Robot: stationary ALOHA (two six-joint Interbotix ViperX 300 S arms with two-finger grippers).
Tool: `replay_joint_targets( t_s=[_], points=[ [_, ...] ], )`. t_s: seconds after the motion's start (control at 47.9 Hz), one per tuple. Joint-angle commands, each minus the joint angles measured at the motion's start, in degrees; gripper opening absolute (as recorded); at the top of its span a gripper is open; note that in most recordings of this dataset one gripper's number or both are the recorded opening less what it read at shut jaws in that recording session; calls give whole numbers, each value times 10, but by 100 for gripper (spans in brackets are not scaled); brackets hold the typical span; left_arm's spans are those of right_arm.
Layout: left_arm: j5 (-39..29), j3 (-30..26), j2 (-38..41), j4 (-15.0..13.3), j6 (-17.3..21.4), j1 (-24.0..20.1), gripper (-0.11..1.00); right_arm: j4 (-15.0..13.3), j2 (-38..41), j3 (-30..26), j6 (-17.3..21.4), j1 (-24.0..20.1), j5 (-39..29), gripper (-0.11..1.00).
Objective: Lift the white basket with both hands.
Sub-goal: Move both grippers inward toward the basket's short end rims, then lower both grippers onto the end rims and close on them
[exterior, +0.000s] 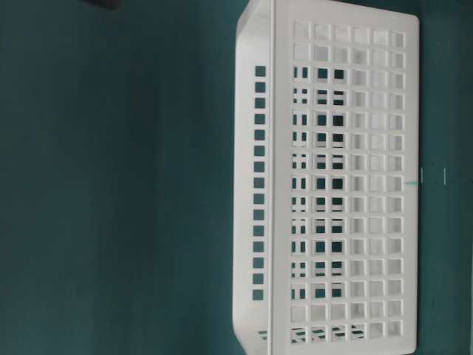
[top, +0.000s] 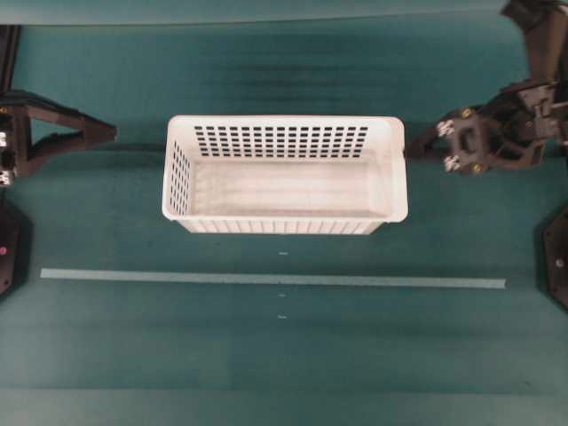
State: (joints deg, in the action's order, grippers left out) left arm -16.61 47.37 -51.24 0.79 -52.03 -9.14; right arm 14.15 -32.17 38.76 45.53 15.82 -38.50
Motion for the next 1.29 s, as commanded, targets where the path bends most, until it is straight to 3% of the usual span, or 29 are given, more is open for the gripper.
replay_joint_targets(
  t_s=[0.0,0.146,0.355,0.605,0.855,1.064,1.272],
  points=[
    [-40,-19,9,2,-27,-1,-3,-1,23,-34,11,4,-72,-1],
    [-103,-21,24,4,-92,-9,-3,-5,56,-64,48,18,-134,-1],
    [-132,-33,54,4,-142,-37,-3,-24,95,-97,92,35,-160,-1],
    [-269,-68,129,4,-186,-46,-3,-48,144,-142,99,52,-294,-1],
    [-288,-119,197,5,-184,-72,-3,-105,185,-167,106,43,-311,-1],
    [-352,-161,258,4,-178,-76,-3,-128,211,-165,145,30,-292,-1],
    [-373,-178,294,4,-177,-76,-2,-134,220,-161,148,27,-261,-1]
  ],
)
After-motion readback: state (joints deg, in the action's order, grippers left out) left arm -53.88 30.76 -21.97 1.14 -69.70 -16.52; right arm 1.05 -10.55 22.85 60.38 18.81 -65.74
